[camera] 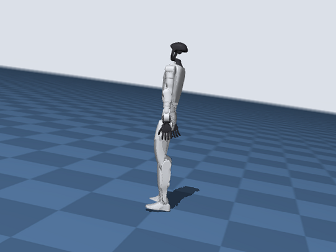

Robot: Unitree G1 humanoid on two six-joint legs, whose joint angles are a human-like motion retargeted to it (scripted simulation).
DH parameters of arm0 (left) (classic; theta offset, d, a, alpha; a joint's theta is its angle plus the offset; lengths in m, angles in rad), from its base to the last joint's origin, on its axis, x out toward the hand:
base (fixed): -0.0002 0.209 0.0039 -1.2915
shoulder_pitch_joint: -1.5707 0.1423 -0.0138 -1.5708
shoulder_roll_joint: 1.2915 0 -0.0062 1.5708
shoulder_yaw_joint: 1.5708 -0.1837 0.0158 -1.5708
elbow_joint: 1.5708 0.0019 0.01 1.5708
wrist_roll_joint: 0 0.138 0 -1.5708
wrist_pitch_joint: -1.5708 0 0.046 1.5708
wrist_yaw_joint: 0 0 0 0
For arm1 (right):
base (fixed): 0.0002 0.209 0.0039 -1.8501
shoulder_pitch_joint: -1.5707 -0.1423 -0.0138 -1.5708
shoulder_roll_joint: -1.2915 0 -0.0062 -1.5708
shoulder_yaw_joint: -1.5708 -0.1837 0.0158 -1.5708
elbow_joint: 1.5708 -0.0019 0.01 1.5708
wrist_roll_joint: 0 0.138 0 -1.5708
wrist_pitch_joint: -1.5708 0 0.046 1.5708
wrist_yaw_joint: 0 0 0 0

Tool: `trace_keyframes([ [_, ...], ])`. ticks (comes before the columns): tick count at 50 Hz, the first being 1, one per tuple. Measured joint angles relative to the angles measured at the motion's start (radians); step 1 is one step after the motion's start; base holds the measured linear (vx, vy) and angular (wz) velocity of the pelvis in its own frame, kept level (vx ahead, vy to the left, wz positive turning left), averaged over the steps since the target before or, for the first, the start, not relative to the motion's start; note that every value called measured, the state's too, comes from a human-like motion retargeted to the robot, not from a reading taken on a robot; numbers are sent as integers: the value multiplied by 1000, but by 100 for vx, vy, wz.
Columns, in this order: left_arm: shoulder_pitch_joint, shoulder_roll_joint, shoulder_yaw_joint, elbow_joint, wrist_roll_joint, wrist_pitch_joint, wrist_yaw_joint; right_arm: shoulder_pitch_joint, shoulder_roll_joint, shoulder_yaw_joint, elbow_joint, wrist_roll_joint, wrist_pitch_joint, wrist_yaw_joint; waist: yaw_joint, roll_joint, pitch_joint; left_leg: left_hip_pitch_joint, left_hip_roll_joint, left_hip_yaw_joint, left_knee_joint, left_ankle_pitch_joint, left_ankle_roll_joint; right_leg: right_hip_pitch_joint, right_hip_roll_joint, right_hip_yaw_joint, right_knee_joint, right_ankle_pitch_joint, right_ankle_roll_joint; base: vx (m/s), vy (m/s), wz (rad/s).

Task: In place motions

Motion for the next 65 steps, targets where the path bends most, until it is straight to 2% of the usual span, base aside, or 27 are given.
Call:
trace_keyframes([
  [15,-16,18,-22,49,8,-4,13,-15,7,22,-80,-37,-33,42,166,-62,49,-14,-50,-97,3,55,-5,102,-31,-153,-31,-11,12,1,17,59],
  [22,-19,29,-20,65,5,3,13,-11,14,43,-102,-82,-51,39,139,-68,45,-10,-39,-93,2,53,-2,97,-22,-148,-30,-5,11,0,-9,-5],
  [28,-30,39,-23,59,3,4,12,-3,19,49,-90,-78,-49,45,91,-73,36,5,-16,-46,3,30,2,57,-11,-82,-16,3,3,-3,-24,-57],
  [38,-28,34,-57,66,16,1,15,-30,28,68,-70,-97,-40,44,-63,-43,19,66,40,101,7,-47,17,-68,34,139,22,41,-15,-14,-30,-126],
  [48,13,16,-100,62,34,1,1,-130,39,133,-56,-140,-42,61,-313,27,36,163,77,333,26,-122,9,-188,149,438,31,123,-17,-32,-17,-194],
  [54,-10,7,-115,40,70,14,-15,-200,21,205,-65,-202,-46,27,-473,81,94,220,81,473,54,-159,-2,-238,236,655,16,204,38,-24,13,-211],
  [59,-36,10,-98,2,75,19,-14,-220,13,210,-42,-196,-22,1,-556,128,119,237,77,584,73,-174,-16,-276,282,696,-2,255,100,-13,12,-197],
  [65,-95,30,-105,-34,73,21,-2,-188,9,142,16,-143,23,-6,-631,146,127,233,62,618,81,-179,-17,-306,307,717,-8,279,129,-8,6,-96],
])
